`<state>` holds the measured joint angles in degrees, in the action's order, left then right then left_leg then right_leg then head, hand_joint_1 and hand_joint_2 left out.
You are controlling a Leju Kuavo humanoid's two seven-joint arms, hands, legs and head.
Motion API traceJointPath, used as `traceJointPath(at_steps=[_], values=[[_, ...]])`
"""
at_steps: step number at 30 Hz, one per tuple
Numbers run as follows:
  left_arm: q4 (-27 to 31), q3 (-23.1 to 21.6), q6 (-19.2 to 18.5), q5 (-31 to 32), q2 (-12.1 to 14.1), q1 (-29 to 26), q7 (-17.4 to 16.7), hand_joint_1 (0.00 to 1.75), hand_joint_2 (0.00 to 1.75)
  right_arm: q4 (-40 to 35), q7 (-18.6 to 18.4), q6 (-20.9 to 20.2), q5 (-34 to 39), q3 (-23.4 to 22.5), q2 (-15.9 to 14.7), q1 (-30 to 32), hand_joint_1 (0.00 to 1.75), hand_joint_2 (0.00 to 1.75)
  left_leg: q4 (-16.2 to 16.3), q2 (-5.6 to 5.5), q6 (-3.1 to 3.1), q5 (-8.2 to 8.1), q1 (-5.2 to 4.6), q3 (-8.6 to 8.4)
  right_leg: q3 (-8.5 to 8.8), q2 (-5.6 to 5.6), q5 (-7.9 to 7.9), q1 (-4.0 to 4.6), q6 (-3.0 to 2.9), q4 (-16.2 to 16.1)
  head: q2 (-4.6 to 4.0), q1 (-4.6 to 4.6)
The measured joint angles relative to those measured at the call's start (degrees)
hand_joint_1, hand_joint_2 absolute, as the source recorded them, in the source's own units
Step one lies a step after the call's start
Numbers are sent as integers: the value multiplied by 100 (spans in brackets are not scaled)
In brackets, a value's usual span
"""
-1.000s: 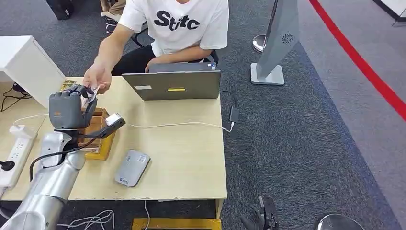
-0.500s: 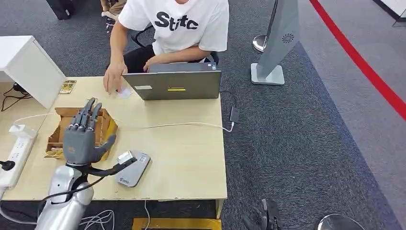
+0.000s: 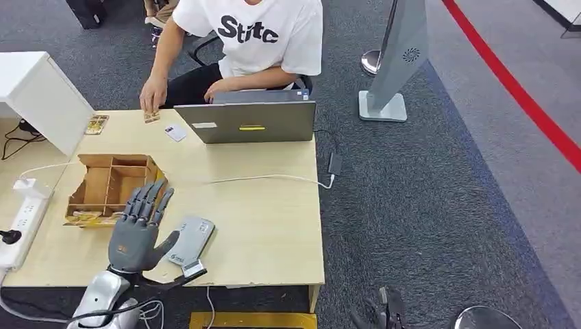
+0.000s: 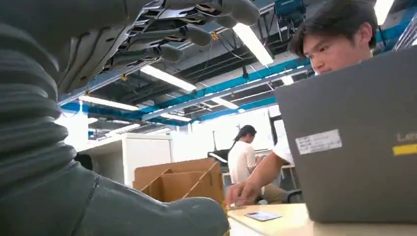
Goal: Pass the card to the sensor for recognition and then transmit it.
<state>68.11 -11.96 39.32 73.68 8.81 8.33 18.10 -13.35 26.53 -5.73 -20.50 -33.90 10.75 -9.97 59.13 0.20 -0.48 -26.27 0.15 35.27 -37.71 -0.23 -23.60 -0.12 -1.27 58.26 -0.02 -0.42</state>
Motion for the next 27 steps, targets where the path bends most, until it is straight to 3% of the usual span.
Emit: traceJointPath(at_steps=[4,10,13,20,27], values=[[-147,24,13,86,191,9,-77,0,175,0,0,0,-2,-2,-2,0,0,175,-1,-1,-1,1,1,-1,0,-1,0,1,0,0,0,0],[-260,31,13,101,271,16,-70,0,175,0,0,0,-2,-2,-4,0,0,175,0,-1,-1,1,0,1,0,-1,0,0,0,0,0,0],[-330,57,-9,226,348,32,-221,0,175,0,2,-13,-2,-2,-4,0,0,175,0,-1,-1,1,0,2,0,-1,0,0,0,0,0,0],[-639,396,-6,-44,682,94,-221,0,175,0,26,-33,0,-7,-4,8,0,175,-1,-1,-2,1,2,-1,-1,0,-1,2,-1,0,0,0],[-1096,743,-13,-212,756,237,-125,0,175,0,28,-63,0,-11,-4,7,0,175,-1,-1,-5,4,2,1,0,-1,-1,3,-1,0,0,2]])
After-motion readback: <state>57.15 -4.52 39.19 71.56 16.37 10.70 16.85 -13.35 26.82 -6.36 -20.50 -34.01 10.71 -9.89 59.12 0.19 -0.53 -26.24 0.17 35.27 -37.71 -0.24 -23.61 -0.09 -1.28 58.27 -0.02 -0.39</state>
